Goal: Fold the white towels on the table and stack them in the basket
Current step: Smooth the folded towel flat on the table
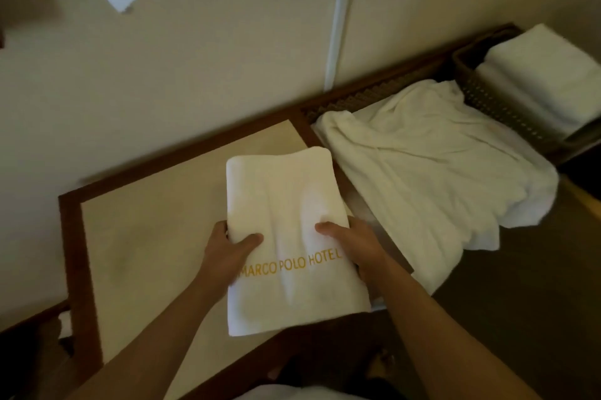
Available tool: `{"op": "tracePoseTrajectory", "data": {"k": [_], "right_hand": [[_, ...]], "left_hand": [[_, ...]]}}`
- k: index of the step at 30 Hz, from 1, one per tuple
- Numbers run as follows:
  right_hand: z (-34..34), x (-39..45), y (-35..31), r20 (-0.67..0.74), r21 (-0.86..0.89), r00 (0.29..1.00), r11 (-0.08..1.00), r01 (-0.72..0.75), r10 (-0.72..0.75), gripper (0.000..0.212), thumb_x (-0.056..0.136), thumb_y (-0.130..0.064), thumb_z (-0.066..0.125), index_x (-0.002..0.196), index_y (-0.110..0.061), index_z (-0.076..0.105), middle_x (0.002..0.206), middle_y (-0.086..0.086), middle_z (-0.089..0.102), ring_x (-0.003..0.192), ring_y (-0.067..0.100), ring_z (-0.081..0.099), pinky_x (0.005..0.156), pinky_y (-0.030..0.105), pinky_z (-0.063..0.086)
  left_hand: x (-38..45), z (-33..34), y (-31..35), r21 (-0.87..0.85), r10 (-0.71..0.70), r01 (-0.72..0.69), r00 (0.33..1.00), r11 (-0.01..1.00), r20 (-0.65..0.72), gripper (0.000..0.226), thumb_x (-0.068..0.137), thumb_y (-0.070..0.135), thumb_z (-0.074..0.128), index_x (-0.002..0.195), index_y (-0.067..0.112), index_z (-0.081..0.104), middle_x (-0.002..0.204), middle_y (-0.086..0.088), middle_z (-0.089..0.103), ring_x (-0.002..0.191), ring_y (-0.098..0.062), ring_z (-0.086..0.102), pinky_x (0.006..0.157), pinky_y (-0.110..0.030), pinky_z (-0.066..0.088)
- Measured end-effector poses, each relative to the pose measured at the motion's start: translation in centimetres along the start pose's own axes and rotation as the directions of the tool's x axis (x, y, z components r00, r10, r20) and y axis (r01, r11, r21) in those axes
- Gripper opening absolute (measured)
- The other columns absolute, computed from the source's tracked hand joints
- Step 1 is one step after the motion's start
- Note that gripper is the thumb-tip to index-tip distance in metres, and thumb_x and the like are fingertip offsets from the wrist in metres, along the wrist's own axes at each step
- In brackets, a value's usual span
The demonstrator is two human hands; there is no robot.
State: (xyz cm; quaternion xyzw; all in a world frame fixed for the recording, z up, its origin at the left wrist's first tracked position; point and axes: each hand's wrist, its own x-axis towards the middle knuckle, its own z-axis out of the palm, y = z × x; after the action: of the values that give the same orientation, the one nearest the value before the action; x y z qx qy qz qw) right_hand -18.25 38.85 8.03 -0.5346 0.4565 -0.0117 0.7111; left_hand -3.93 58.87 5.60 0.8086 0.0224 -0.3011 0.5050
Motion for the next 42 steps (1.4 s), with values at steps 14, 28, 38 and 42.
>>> {"op": "tracePoseTrajectory", "data": {"k": [14,28,38,42], "right_hand": [[-32.8,-9.1,3.4,-0.467,0.225,0.877,0.943,0.245,-0.116,0.031,0.085,-0.021,0.081,0.113,-0.012,0.071,0.103,0.008,0.078,0.088,0.026,0.077,0.079,0.045,0.063],[-54.3,-18.2,10.8,-0.778,0.43,0.617,0.818,0.383,0.12,0.027,0.088,-0.021,0.079,0.112,-0.013,0.07,0.096,0.008,0.079,0.083,0.026,0.077,0.066,0.037,0.063],[-65.3,-14.3,7.0,-0.846,0.443,0.497,0.773,0.455,0.192,0.025,0.089,-0.018,0.076,0.113,-0.012,0.07,0.099,0.01,0.078,0.086,0.027,0.077,0.066,0.035,0.062],[-70.8,-10.4,2.5,-0.854,0.425,0.488,0.785,0.451,0.182,0.022,0.091,-0.019,0.075,0.112,-0.014,0.07,0.098,0.008,0.079,0.085,0.026,0.077,0.065,0.034,0.062]], "left_hand": [[-10.4,32.9,10.0,0.068,0.271,-0.336,0.851,0.94,0.449,0.053,0.08,0.023,0.086,0.122,0.017,0.054,0.11,0.001,0.068,0.095,-0.019,0.07,0.074,-0.036,0.057],[-22.1,61.2,13.1,0.082,0.205,-0.518,0.472,0.851,0.857,0.05,0.085,0.021,0.081,0.125,0.02,0.051,0.108,0.007,0.066,0.089,-0.01,0.069,0.054,-0.016,0.053],[-20.9,76.8,18.6,0.066,0.161,-0.569,0.34,0.82,0.927,0.054,0.085,0.024,0.082,0.128,0.02,0.049,0.113,0.004,0.066,0.095,-0.015,0.07,0.067,-0.026,0.056],[-18.8,83.0,23.7,0.05,0.17,-0.586,0.314,0.809,0.934,0.052,0.085,0.025,0.081,0.126,0.021,0.049,0.112,0.007,0.064,0.097,-0.014,0.068,0.069,-0.027,0.054]]}}
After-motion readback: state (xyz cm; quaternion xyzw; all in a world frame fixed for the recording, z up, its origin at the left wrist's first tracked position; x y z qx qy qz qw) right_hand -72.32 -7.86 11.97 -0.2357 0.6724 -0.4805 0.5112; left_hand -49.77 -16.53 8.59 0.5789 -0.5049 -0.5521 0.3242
